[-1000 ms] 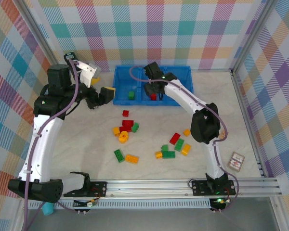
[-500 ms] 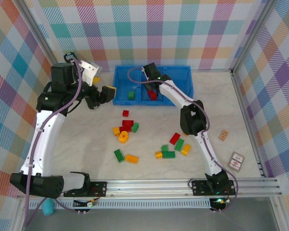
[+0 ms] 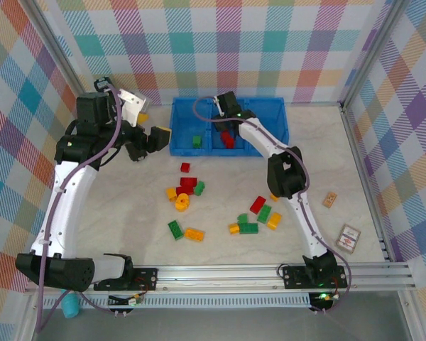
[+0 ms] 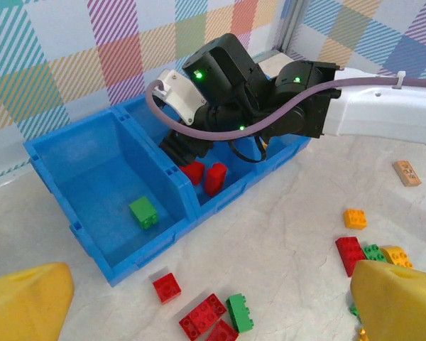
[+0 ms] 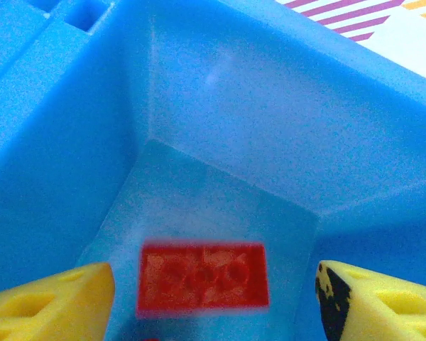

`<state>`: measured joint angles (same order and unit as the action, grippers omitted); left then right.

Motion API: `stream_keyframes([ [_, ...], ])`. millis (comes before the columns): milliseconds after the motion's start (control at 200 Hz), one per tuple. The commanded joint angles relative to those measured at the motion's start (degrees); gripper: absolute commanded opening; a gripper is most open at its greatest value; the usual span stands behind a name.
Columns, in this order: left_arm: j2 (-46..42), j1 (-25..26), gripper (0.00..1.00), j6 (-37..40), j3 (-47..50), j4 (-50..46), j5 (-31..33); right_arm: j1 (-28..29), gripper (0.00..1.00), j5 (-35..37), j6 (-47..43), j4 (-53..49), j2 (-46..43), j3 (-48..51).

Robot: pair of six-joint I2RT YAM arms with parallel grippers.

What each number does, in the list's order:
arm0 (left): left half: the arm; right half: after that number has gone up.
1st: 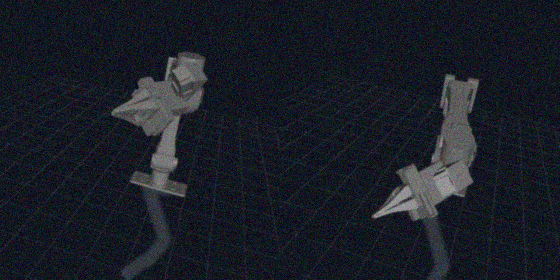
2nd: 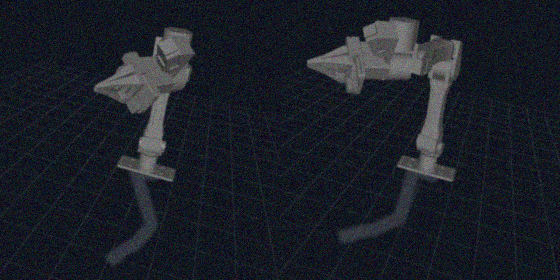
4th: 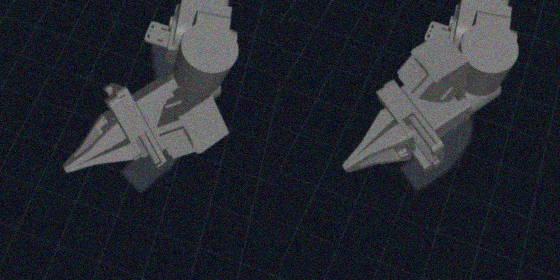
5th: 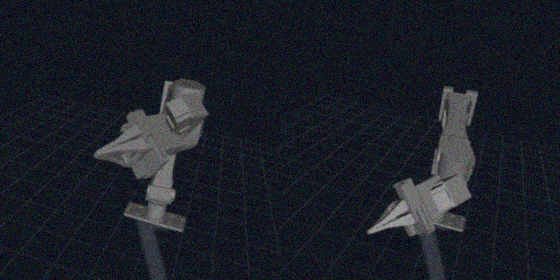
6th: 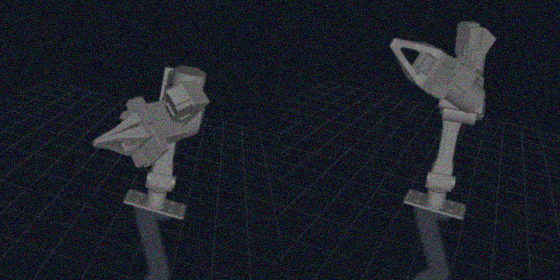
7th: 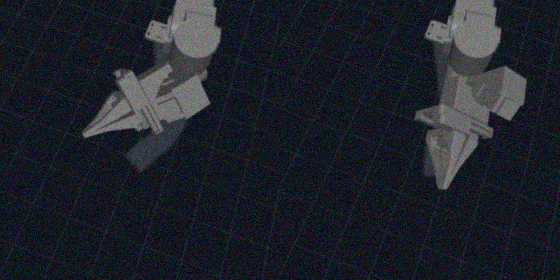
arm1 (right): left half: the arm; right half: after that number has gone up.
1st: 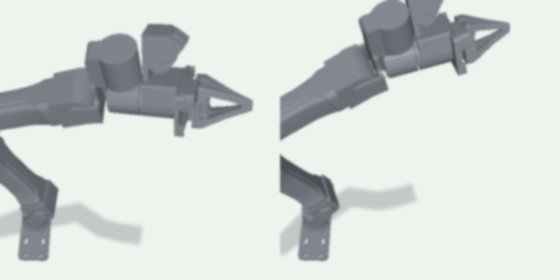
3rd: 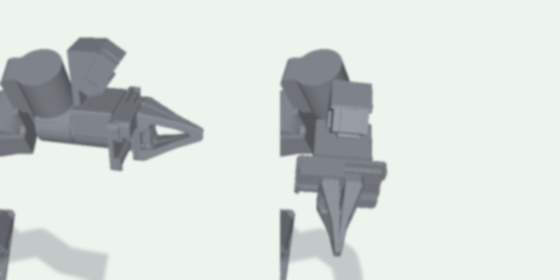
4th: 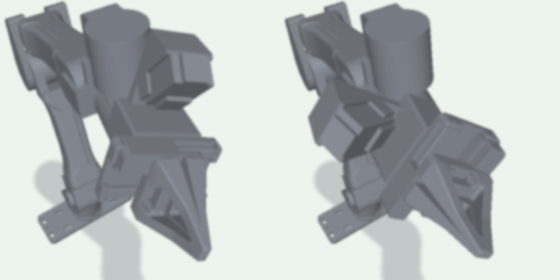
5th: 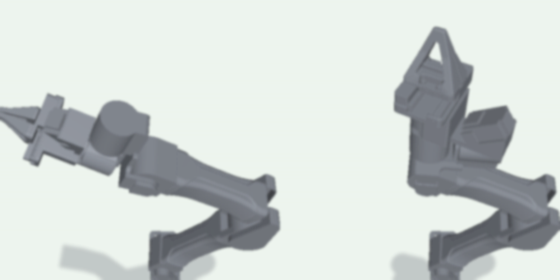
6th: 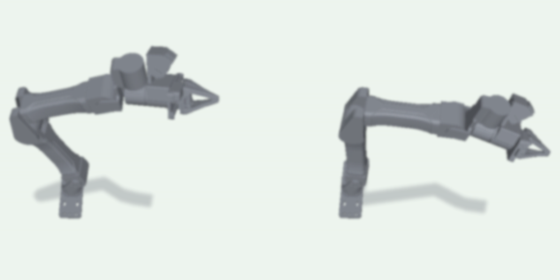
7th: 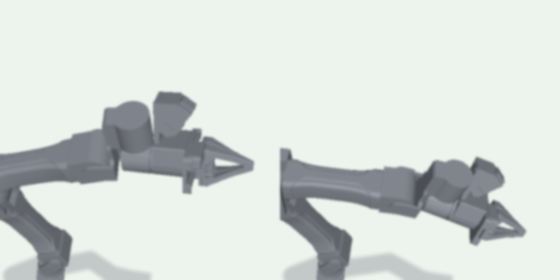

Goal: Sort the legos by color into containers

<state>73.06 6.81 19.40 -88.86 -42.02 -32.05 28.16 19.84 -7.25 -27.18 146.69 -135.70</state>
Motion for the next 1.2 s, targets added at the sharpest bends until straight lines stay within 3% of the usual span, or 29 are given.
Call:
stream_keyframes([
  [0,-0.76,-0.62,1.0,0.97,-1.25,-0.43,-1.25,-0.14,0.72,-1.46,1.18,0.08,-3.68,0.19],
  [300,-2.65,-0.65,1.0,0.47,-0.72,0.32,-2.65,1.79,0.62,-1.35,1.18,-7.19,-9.66,-3.98],
  [430,-3.35,-0.6,1.0,0.21,-0.61,0.71,-3.17,2.61,0.61,-1.04,7.27,-13.02,-16.52,-0.44],
  [875,-6.13,-0.55,1.0,-1.63,1.21,3.59,-6.2,3.02,0.58,-1.47,43.19,-24.03,-51.25,46.67],
  [1070,-6.48,-0.45,1.0,-2.26,1.43,4.31,-7.15,2.59,0.59,-8.85,54.87,-17.81,-55.89,63.71],
  [1195,-6.59,-0.37,1.0,-2.35,1.58,4.49,-7.23,2.01,0.58,-11.17,57.8,-13.74,-54.98,69.21],
])
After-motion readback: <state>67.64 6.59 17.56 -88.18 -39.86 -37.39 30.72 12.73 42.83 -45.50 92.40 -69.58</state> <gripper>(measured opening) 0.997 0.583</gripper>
